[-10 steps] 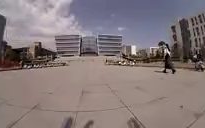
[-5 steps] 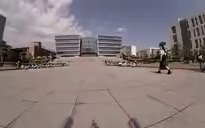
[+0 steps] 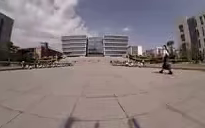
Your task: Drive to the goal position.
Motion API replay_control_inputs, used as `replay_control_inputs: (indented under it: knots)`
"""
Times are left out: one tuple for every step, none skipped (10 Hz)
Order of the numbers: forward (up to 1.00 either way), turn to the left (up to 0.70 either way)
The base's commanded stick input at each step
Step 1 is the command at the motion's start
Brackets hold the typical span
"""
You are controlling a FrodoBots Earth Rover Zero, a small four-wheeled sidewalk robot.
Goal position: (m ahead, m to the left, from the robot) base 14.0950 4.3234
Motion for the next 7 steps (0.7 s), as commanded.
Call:
replay_control_inputs:
  knots:
    - [1.0, 0.01]
    - [1.0, 0.01]
    - [1.0, 0.01]
    - [1.0, 0.01]
    - [1.0, 0.01]
    - [1.0, 0.01]
    - [1.0, 0.01]
